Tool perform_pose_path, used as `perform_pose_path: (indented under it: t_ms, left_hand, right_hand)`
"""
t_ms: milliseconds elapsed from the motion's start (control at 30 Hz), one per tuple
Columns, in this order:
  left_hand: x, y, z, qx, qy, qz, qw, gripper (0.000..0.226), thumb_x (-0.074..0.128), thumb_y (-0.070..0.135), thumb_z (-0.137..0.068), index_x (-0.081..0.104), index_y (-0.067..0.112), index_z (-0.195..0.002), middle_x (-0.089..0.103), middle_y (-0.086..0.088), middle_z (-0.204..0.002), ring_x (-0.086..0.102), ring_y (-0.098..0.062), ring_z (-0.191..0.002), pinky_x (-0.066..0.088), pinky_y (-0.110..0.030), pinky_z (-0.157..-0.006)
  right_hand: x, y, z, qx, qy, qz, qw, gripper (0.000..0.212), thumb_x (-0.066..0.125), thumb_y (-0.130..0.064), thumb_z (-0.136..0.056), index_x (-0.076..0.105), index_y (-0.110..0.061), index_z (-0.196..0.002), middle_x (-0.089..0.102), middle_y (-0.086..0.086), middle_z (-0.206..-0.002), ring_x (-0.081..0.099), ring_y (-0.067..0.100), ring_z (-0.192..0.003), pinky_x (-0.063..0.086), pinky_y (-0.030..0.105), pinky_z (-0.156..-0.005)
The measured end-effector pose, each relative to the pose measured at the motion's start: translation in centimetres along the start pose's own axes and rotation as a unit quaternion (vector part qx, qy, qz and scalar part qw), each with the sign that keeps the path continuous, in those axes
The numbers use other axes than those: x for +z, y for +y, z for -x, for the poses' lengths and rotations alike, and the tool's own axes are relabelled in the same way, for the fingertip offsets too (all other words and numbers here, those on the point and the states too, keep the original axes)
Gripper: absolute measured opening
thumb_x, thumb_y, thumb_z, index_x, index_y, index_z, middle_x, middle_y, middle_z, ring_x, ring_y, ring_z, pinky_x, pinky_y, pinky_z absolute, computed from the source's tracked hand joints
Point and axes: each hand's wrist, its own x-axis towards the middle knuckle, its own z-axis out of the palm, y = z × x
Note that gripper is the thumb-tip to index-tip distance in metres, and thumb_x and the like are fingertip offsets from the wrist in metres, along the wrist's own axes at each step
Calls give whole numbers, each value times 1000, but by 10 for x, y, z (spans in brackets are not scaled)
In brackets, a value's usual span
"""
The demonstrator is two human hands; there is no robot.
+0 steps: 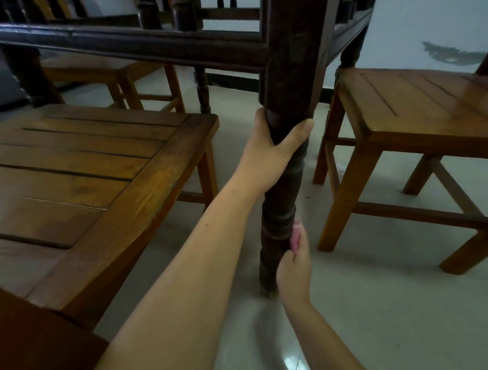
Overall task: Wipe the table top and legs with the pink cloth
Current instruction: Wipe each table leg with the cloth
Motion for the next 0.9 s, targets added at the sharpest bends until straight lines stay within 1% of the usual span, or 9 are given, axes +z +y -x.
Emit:
perform_pose_path:
  t_ms: [100, 200, 300, 367, 533, 600, 733, 800, 900]
  left_hand:
    - [-2, 0, -1, 1, -13, 0, 1000, 63, 60, 33, -86, 25, 21, -137, 45, 15, -112, 43, 10, -92, 34, -6, -71]
    - [-2, -1, 0, -2, -12, 12, 1000, 60, 60, 32, -86, 28, 20, -135, 50, 11, -116, 49, 4, -101, 37, -8, -76]
    - [-1, -2, 1, -5, -19, 16, 1000, 59, 58, 34, -86, 28, 21, -135, 51, 12, -114, 50, 2, -100, 37, -12, -77]
    - [-1, 1, 2, -7, -21, 17, 1000, 59, 58, 35, -86, 27, 23, -135, 49, 16, -110, 48, 4, -97, 36, -12, -75]
    - [-1, 0, 0, -6, -14, 13, 1000, 60, 58, 36, -86, 27, 24, -136, 46, 24, -101, 43, 13, -85, 33, -8, -68]
    - [-1, -1, 0, -3, -14, 10, 1000, 58, 58, 35, -86, 28, 24, -135, 47, 24, -100, 45, 14, -85, 35, -4, -66]
    - [-2, -1, -1, -4, -17, 10, 1000, 58, 58, 34, -86, 29, 22, -135, 48, 23, -101, 45, 14, -88, 37, 1, -65]
    - [-1, 0, 0, -6, -13, 11, 1000, 58, 59, 35, -86, 29, 22, -134, 49, 19, -105, 47, 10, -91, 36, -7, -70]
    - [0, 2, 2, -8, -9, 15, 1000, 59, 59, 36, -86, 29, 24, -135, 50, 17, -108, 47, 8, -91, 35, -11, -71]
  right_hand:
    - [8, -51, -3, -119, 19, -42, 992, 61, 32, 1, -95, 22, -32, -145, 28, -19, -148, 23, -4, -136, 24, 32, -116]
    - [19, -86, -7, -302, 16, -4, 953, 69, 33, 4, -91, 11, -33, -145, 13, -6, -156, 9, 5, -144, 13, 26, -118]
    - [18, -56, -13, -359, 14, 65, 931, 73, 35, 2, -91, 7, -38, -146, 8, -19, -155, 6, 1, -143, 10, 23, -117]
    - [11, -19, -7, -272, -23, -9, 962, 65, 29, -5, -98, 13, -48, -143, 18, -30, -150, 16, -4, -140, 18, 25, -116]
    - [-1, 20, 7, -22, -27, 67, 997, 51, 27, -14, -100, 23, -43, -140, 37, -12, -145, 30, 9, -138, 25, 44, -115]
    - [-3, -12, -4, -32, -15, 21, 999, 41, 28, -20, -100, 33, -41, -135, 43, -18, -135, 37, 7, -133, 31, 41, -112]
    - [-16, -97, -35, -166, -71, -105, 978, 40, 33, -10, -98, 45, -31, -130, 50, -15, -130, 46, 7, -126, 43, 29, -100]
    - [-22, -94, -52, -111, -135, -106, 979, 37, 33, -11, -99, 49, -38, -119, 55, -16, -120, 52, 7, -118, 47, 27, -94]
    - [-29, -39, -65, 52, -219, -3, 974, 29, 33, -21, -100, 56, -35, -110, 61, -2, -119, 55, 15, -114, 44, 41, -100]
